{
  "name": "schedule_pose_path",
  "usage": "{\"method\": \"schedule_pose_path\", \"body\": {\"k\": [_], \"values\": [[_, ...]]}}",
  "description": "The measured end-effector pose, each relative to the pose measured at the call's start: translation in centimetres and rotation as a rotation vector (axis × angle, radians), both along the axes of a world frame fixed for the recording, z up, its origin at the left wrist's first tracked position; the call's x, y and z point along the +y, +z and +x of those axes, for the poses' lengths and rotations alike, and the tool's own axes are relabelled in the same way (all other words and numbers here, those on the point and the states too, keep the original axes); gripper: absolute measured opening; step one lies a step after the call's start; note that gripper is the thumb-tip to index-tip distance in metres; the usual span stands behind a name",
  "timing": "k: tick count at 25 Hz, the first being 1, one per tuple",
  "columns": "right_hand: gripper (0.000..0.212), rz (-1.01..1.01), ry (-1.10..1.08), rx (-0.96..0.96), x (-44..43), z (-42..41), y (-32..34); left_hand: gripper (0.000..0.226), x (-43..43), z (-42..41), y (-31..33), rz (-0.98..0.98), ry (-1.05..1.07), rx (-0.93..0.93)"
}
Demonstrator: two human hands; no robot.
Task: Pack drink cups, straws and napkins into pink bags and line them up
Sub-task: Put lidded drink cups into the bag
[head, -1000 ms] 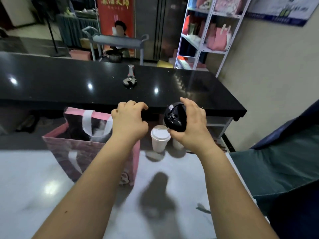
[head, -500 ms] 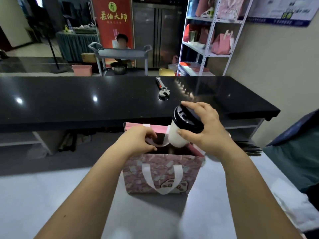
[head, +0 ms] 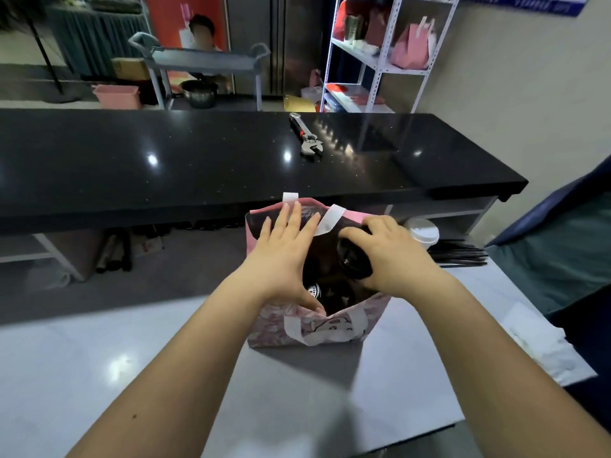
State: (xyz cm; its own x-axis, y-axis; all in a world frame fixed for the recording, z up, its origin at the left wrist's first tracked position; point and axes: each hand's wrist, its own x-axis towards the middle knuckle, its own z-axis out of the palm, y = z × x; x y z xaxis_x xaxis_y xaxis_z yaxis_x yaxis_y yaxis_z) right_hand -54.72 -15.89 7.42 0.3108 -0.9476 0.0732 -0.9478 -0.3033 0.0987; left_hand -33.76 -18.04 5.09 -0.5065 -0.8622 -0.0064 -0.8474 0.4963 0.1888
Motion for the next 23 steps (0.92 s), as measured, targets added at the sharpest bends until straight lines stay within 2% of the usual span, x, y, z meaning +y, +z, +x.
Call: {"method": "schedule_pose_path", "body": {"k": [4,7,11,17,23], "values": [[0.087,0.140,0.152,0.140,-0.8,2.0,-0.8,0.154,0.3,-0.9,-0.6,-0.038,0.039,-0.075],[0.087,0.157,0.043,0.173,-1.9,1.7,-1.3,0.155,0.2,-1.4,-0.6,-0.039,0.036,-0.055],[0.103,0.245,-0.058,0.133,-3.6,3.0,-2.3,0.157,0.5,-2.6,-0.9,-0.053,0.033,-0.060],[0.094,0.375,-0.091,0.062,-3.2,1.3,-4.6,0.150,0.7,-2.5,-1.1,-0.012,0.091,-0.069],[0.084,0.353,-0.003,-0.068,-2.4,0.1,-5.5,0.146,0.8,-2.1,-0.6,-0.035,0.078,-0.030]]}}
